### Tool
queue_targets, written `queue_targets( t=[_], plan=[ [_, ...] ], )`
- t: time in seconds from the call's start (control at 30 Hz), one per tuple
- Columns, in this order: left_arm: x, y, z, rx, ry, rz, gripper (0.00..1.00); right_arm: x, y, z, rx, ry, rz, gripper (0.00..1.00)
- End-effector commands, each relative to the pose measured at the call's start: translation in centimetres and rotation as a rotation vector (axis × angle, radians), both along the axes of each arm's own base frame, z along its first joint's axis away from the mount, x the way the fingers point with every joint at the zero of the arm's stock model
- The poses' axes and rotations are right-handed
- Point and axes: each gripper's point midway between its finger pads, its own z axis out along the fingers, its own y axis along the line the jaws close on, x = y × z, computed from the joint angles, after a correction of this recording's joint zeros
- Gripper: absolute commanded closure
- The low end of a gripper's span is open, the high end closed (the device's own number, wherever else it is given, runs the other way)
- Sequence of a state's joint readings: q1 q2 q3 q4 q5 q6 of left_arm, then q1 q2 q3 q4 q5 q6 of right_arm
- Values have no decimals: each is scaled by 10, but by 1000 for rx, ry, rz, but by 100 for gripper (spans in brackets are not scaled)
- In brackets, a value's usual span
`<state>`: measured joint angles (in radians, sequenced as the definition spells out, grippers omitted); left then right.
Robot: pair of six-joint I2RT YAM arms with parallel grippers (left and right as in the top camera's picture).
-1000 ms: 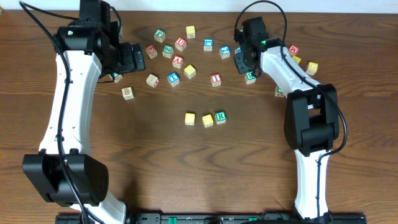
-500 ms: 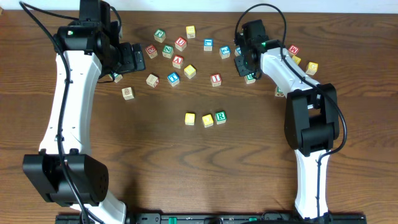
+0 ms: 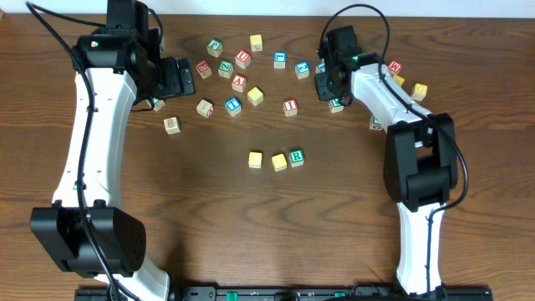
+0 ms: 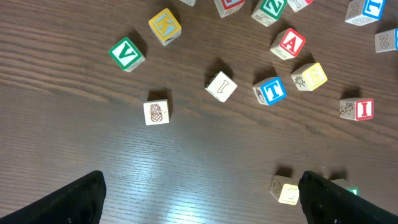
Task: Spell out CORL
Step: 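Carry the L block right of the R block and lower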
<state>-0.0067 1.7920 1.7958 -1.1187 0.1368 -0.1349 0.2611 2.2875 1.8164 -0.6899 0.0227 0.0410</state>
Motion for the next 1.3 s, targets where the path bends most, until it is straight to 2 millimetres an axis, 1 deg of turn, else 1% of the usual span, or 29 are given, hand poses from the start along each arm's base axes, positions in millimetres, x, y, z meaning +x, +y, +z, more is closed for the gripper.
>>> queue_targets(
  t=[0.0, 0.1, 0.2, 0.3, 0.37, 0.43, 0.5, 0.67, 0.8, 0.93, 1.07, 1.13, 1.27],
  plan=[
    [0, 0, -3, -11, 10, 9, 2, 1, 1, 65, 44, -98, -19, 82],
    [0, 0, -3, -11, 10, 9, 2, -12, 8, 95, 74, -107, 2, 82],
    [0, 0, -3, -11, 10, 8, 2, -34, 19, 122, 114, -94, 32, 82],
    [0, 0, -3, -11, 10, 9, 2, -63, 26, 137, 121, -39, 41, 80],
    [0, 0, -3, -12, 10, 9, 2, -77, 28, 137, 114, 3, 40, 80],
    [0, 0, -3, -11, 10, 9, 2, -94, 30, 131, 102, 70, 31, 78],
    [0, 0, -3, -11, 9, 9, 2, -109, 32, 121, 86, 137, 23, 78],
    [0, 0, -3, -11, 10, 9, 2, -141, 40, 83, 32, 280, 45, 79],
    [0, 0, -3, -11, 10, 9, 2, -164, 45, 50, 9, 350, 31, 79],
    [0, 0, -3, -12, 10, 9, 2, -184, 44, 25, -11, 407, 9, 79],
    [0, 0, -3, -12, 10, 9, 2, -195, 44, 8, -19, 429, -7, 79],
    [0, 0, -3, -12, 10, 9, 2, -197, 44, 1, -12, 427, -31, 79],
    [0, 0, -3, -12, 10, 9, 2, -199, 43, -7, 1, 432, -98, 78]
  ],
)
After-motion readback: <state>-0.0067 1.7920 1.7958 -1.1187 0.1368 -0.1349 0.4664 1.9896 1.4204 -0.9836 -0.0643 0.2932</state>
